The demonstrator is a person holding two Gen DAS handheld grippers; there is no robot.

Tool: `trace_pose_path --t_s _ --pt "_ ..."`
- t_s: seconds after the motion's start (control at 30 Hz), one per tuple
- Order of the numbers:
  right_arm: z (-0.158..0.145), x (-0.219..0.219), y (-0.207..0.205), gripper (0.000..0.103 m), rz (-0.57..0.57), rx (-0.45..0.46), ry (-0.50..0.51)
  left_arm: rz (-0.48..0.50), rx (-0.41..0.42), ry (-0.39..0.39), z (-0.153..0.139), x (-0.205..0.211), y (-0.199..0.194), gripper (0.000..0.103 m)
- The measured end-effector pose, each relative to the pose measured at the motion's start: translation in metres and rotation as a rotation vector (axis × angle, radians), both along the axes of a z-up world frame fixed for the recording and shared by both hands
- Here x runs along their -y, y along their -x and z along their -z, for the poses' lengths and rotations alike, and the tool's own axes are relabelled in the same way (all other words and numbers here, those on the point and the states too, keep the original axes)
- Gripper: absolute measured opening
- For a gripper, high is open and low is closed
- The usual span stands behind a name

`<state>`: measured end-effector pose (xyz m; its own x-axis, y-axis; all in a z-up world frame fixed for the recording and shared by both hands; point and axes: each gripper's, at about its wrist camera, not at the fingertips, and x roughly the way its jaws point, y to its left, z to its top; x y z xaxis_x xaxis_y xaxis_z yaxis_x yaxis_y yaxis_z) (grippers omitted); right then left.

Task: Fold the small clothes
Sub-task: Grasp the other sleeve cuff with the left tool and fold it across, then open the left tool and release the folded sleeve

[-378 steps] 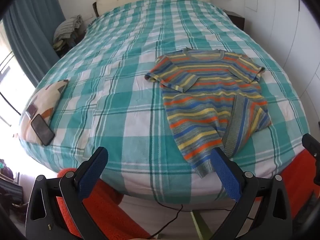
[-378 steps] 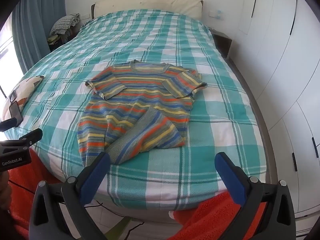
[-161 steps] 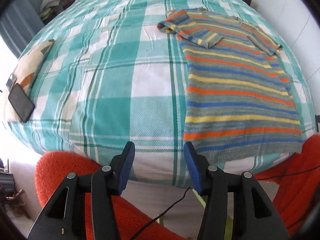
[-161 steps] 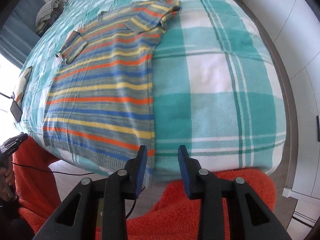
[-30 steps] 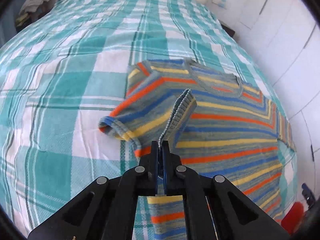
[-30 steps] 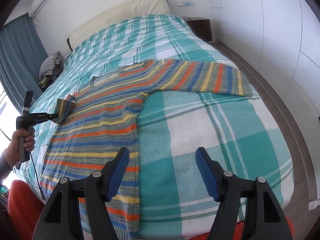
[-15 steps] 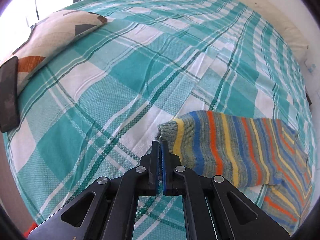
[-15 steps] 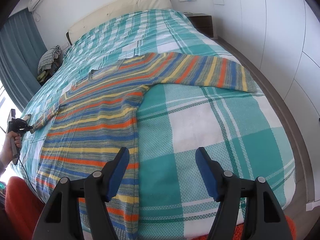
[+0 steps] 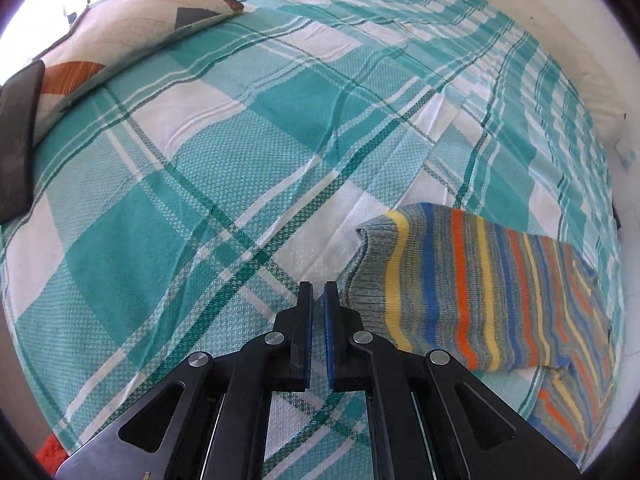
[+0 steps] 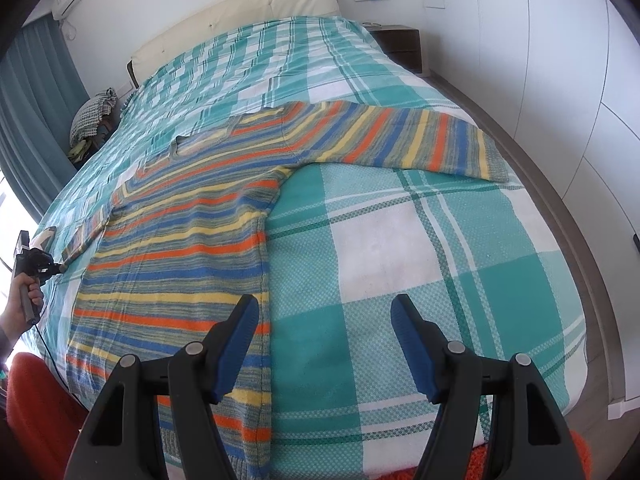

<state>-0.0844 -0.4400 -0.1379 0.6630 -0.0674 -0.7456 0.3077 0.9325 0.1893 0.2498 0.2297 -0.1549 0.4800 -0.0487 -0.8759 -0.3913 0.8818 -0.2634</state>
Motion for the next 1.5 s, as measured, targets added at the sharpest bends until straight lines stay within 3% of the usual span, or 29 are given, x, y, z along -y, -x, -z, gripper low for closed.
trace_pose_path --t_s 0.2,0.27,0.37,0.43,0.5,0.53,0.57,0.73,0.8,0.87,0.9,1.0,1.03,1.07,1.1,1.13,1.2,1.3,1.37,1.43,1.5 --pt "0.004 -0.001 -0.004 0.068 0.001 -0.022 -0.003 0.051 0.084 0.112 -0.015 -0.015 -0.007 0.059" --pt "0.005 -0.003 -0.005 0.068 -0.003 -0.029 0.009 0.074 0.084 0.153 -0.011 -0.011 -0.021 0.066" --pt "0.004 -0.006 -0.006 0.068 -0.006 -0.035 0.031 0.132 0.018 0.246 0.006 -0.001 -0.045 0.063" --pt "0.005 -0.007 -0.007 0.068 -0.004 -0.044 0.036 0.135 0.017 0.231 0.007 0.002 -0.053 0.043" --pt "0.006 -0.008 -0.007 0.068 -0.003 -0.049 0.039 0.125 0.040 0.227 0.003 0.000 -0.057 0.035" --pt "0.007 -0.008 -0.008 0.068 -0.003 -0.051 0.042 0.128 0.048 0.220 0.001 -0.001 -0.058 0.014" --pt "0.007 -0.009 -0.008 0.068 -0.004 -0.054 0.045 0.139 0.048 0.200 0.000 0.000 -0.059 0.006" --pt "0.009 -0.010 -0.011 0.068 -0.009 -0.069 0.049 0.152 0.073 -0.059 -0.013 0.012 -0.052 0.004" --pt "0.010 -0.010 -0.011 0.068 -0.009 -0.070 0.049 0.131 0.040 -0.108 -0.003 0.011 -0.054 0.004" --pt "0.009 -0.010 -0.010 0.068 -0.007 -0.068 0.048 0.117 0.012 -0.104 0.008 0.010 -0.054 0.004" --pt "0.009 -0.009 -0.010 0.068 -0.006 -0.066 0.046 0.112 0.009 -0.106 0.010 0.010 -0.054 0.006" --pt "0.008 -0.008 -0.008 0.068 0.001 -0.049 0.036 0.093 -0.006 -0.118 0.003 0.011 -0.047 0.027" --pt "0.007 -0.006 -0.007 0.068 0.005 -0.042 0.032 0.088 0.000 -0.122 -0.003 0.011 -0.041 0.046" --pt "0.007 -0.006 -0.007 0.068 0.008 -0.037 0.029 0.094 0.033 -0.113 -0.010 0.013 -0.033 0.059" --pt "0.007 -0.005 -0.006 0.068 0.011 -0.034 0.025 0.103 0.081 -0.105 -0.017 0.015 -0.022 0.080" --pt "0.007 -0.004 -0.006 0.068 0.013 -0.033 0.021 0.114 0.118 -0.114 -0.023 0.018 -0.013 0.090" --pt "0.007 -0.004 -0.007 0.068 0.013 -0.036 0.019 0.140 0.104 -0.165 -0.019 0.025 -0.008 0.090" --pt "0.006 -0.007 -0.007 0.068 0.005 -0.037 0.032 0.157 -0.067 -0.269 0.016 0.023 -0.008 0.063" --pt "0.003 -0.009 -0.004 0.068 0.005 -0.023 0.040 0.123 -0.055 -0.295 0.013 0.018 0.011 0.063" --pt "-0.002 -0.008 0.001 0.068 0.016 0.000 0.045 0.110 -0.090 -0.346 0.006 0.019 0.032 0.073" --pt "-0.004 -0.005 0.004 0.068 0.034 0.017 0.040 0.154 -0.034 -0.319 -0.007 0.025 0.063 0.080"
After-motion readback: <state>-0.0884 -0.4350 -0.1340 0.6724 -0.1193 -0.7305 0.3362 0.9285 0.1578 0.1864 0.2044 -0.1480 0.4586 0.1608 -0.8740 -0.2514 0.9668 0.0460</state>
